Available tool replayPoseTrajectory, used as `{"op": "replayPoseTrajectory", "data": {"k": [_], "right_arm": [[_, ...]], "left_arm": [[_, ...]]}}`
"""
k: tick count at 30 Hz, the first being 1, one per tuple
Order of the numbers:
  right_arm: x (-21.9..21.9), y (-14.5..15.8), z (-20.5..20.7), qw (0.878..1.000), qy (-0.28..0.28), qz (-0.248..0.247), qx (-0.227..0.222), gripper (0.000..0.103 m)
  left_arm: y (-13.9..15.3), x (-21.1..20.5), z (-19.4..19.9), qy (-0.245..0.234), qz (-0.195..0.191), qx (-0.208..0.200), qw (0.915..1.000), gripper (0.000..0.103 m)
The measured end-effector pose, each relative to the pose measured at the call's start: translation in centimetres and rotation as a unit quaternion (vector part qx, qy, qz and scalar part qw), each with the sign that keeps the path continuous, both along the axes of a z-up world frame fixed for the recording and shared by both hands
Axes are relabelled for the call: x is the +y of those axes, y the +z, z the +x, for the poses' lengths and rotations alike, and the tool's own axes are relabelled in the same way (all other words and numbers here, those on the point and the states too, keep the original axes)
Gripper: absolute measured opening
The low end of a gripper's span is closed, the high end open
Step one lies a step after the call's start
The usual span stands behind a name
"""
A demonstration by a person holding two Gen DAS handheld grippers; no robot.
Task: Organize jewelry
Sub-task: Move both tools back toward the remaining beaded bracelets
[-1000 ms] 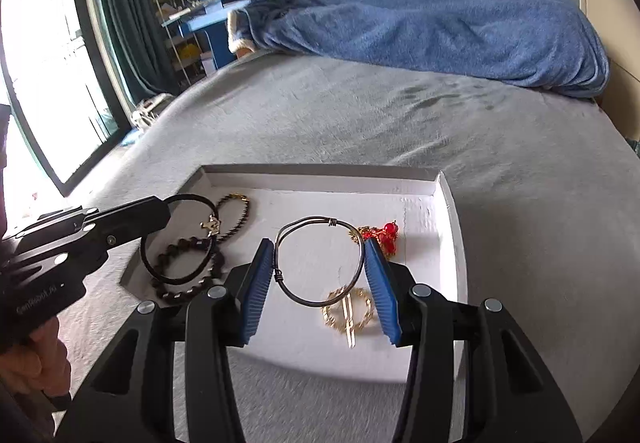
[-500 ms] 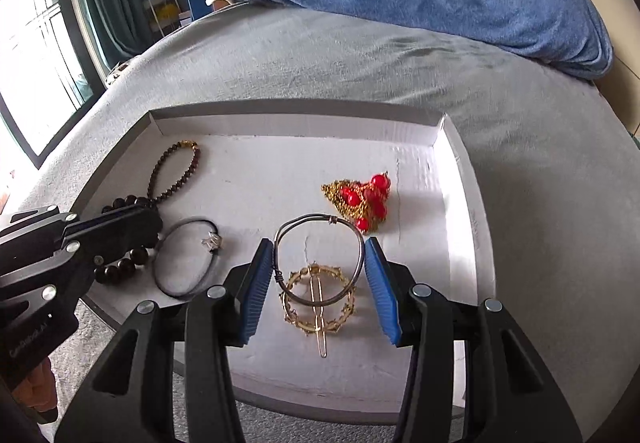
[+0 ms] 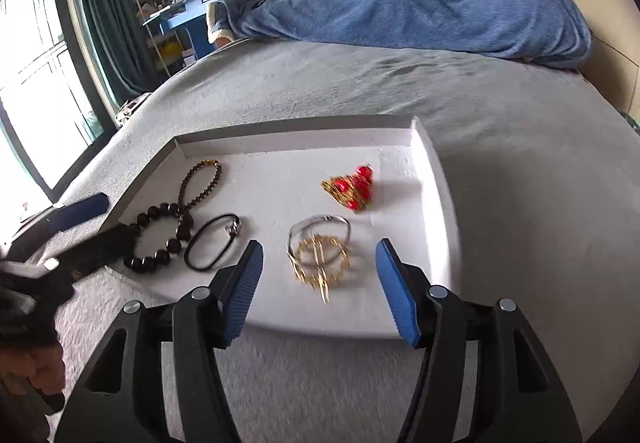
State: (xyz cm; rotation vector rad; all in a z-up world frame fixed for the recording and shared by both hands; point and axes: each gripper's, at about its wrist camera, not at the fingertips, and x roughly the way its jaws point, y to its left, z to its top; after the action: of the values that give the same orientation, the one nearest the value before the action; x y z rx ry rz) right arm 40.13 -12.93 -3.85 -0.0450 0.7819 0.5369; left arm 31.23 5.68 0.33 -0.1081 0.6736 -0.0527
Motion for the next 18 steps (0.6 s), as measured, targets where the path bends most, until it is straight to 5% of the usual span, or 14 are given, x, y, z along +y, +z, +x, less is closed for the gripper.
{"op": "replayPoseTrajectory", "data": {"k": [18], "right_arm": [[-7.0, -0.1, -7.1, 0.999, -0.035, 0.034, -0.012, 0.068]], "left_arm": [[-2.6, -0.1, -8.7, 0.016, -0.002, 0.017, 0.9997, 0.093]]}}
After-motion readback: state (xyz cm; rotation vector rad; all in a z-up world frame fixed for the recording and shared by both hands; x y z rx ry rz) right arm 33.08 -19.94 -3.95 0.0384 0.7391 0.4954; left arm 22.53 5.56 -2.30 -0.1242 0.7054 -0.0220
